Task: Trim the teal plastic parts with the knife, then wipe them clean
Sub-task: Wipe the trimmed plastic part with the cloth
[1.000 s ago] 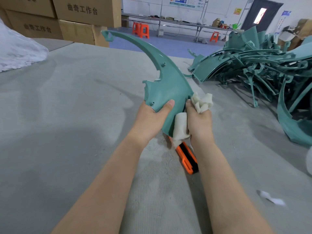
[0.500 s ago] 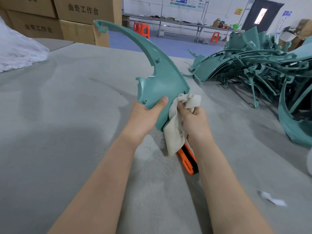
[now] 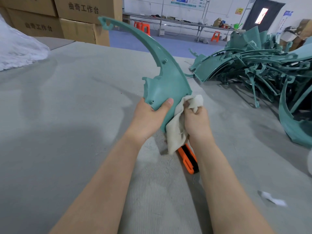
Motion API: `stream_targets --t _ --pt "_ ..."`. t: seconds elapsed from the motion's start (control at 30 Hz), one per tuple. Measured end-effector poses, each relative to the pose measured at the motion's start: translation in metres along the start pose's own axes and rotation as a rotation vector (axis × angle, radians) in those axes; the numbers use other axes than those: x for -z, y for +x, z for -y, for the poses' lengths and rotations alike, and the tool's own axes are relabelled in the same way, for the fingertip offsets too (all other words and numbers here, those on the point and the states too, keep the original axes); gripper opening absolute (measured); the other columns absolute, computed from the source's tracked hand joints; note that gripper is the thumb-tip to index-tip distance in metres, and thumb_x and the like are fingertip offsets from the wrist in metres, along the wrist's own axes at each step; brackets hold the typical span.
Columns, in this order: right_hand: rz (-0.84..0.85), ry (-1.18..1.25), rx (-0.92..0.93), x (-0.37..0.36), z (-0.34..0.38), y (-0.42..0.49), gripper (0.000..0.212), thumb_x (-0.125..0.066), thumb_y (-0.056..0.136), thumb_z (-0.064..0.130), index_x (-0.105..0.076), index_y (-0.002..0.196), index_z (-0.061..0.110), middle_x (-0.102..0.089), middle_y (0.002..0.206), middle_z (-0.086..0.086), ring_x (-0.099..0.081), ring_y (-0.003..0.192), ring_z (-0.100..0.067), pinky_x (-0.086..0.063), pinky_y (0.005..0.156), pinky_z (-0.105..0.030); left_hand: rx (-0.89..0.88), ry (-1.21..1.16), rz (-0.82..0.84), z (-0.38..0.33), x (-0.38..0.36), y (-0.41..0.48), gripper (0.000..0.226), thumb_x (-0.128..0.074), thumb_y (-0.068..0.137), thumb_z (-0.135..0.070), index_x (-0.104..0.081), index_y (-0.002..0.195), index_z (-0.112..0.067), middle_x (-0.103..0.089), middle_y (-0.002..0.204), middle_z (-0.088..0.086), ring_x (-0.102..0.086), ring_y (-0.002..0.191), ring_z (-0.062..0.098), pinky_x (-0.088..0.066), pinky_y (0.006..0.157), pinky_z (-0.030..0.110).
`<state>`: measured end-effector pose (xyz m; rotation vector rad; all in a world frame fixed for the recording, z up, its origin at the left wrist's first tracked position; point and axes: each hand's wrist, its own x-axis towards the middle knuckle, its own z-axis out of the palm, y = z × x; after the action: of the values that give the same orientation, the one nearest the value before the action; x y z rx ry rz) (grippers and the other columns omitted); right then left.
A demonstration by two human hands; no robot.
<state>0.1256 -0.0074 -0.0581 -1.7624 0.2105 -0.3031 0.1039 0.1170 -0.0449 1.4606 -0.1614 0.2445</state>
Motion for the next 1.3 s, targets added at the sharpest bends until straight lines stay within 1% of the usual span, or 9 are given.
stream_targets --t 0.17,0.27,0.4,0.5,0.63,0.7,0.8,1.03,1.3 --pt "-0.103 0.099 -0.050 0.005 -0.001 0.001 0.028 -0.048 0.099 0.027 -0.062 0.078 0.014 -0.069 0.085 -0.010 -0.066 0.085 -0.027 -0.054 0.079 -0.042 -0.016 0.042 0.087 -0.001 -0.005 -0.003 0.017 -0.065 0.091 -0.019 -0.059 0.089 -0.035 -0.067 0.091 -0.021 -0.064 0.090 -0.004 -0.052 0.080 0.013" --pt "-0.013 0.110 -0.009 0.001 0.000 0.000 0.024 -0.048 0.098 0.013 -0.063 0.080 0.013 -0.069 0.077 -0.001 -0.065 0.076 -0.018 -0.053 0.070 -0.028 -0.020 0.004 0.069 -0.001 -0.001 -0.002 0.020 -0.064 0.091 -0.015 -0.059 0.090 -0.035 -0.066 0.088 -0.025 -0.063 0.081 -0.013 -0.049 0.073 0.006" --pt "0.052 0.087 0.019 -0.004 0.000 0.000 0.021 -0.042 0.093 -0.003 -0.062 0.098 0.000 -0.068 0.096 -0.017 -0.065 0.092 -0.032 -0.053 0.085 -0.042 -0.011 -0.004 0.023 -0.002 0.002 0.000 0.018 -0.064 0.091 -0.015 -0.060 0.099 -0.031 -0.067 0.096 -0.018 -0.064 0.088 -0.007 -0.050 0.079 0.009" --pt "-0.035 0.082 -0.003 0.001 -0.003 0.002 0.024 -0.046 0.096 0.010 -0.062 0.079 0.014 -0.067 0.081 -0.005 -0.064 0.083 -0.023 -0.054 0.079 -0.040 0.002 0.016 0.032 -0.002 -0.001 -0.001 0.017 -0.066 0.090 -0.017 -0.061 0.103 -0.028 -0.068 0.099 -0.014 -0.065 0.095 0.001 -0.051 0.084 0.015" --pt "-0.066 0.157 -0.035 0.005 -0.005 0.003 0.029 -0.049 0.099 0.030 -0.063 0.075 0.020 -0.069 0.073 0.002 -0.066 0.073 -0.014 -0.054 0.071 -0.033 0.001 0.038 0.077 -0.001 -0.004 -0.003 0.017 -0.065 0.091 -0.018 -0.059 0.091 -0.035 -0.066 0.091 -0.022 -0.062 0.084 -0.012 -0.050 0.075 0.006" --pt "0.009 0.130 -0.040 0.002 -0.005 0.002 0.025 -0.049 0.099 0.020 -0.064 0.079 0.016 -0.071 0.073 0.002 -0.068 0.073 -0.014 -0.056 0.068 -0.030 0.019 0.010 0.041 0.000 -0.002 -0.001 0.017 -0.065 0.091 -0.017 -0.060 0.094 -0.032 -0.067 0.093 -0.020 -0.063 0.084 -0.011 -0.049 0.075 0.006" --pt "0.104 0.120 -0.015 -0.005 -0.004 0.000 0.020 -0.044 0.094 -0.001 -0.062 0.092 0.008 -0.069 0.094 -0.017 -0.067 0.093 -0.032 -0.054 0.086 -0.045 0.027 -0.024 -0.006 0.000 0.002 0.002 0.019 -0.065 0.091 -0.016 -0.060 0.101 -0.031 -0.068 0.099 -0.017 -0.064 0.092 -0.005 -0.049 0.081 0.010" --pt "-0.059 0.146 -0.087 0.005 -0.005 0.002 0.029 -0.051 0.099 0.031 -0.062 0.075 0.019 -0.068 0.082 -0.004 -0.066 0.086 -0.023 -0.053 0.081 -0.039 0.035 0.011 0.041 0.001 -0.004 -0.002 0.014 -0.067 0.090 -0.017 -0.062 0.092 -0.031 -0.069 0.096 -0.016 -0.066 0.093 0.002 -0.053 0.083 0.015" --pt "0.128 0.118 0.002 0.000 0.001 -0.004 0.019 -0.044 0.087 -0.007 -0.060 0.093 0.001 -0.064 0.083 -0.012 -0.062 0.078 -0.022 -0.051 0.073 -0.034 0.010 0.016 0.004 0.000 0.002 0.001 0.020 -0.063 0.092 -0.017 -0.058 0.105 -0.032 -0.067 0.103 -0.016 -0.064 0.101 0.002 -0.049 0.091 0.019"
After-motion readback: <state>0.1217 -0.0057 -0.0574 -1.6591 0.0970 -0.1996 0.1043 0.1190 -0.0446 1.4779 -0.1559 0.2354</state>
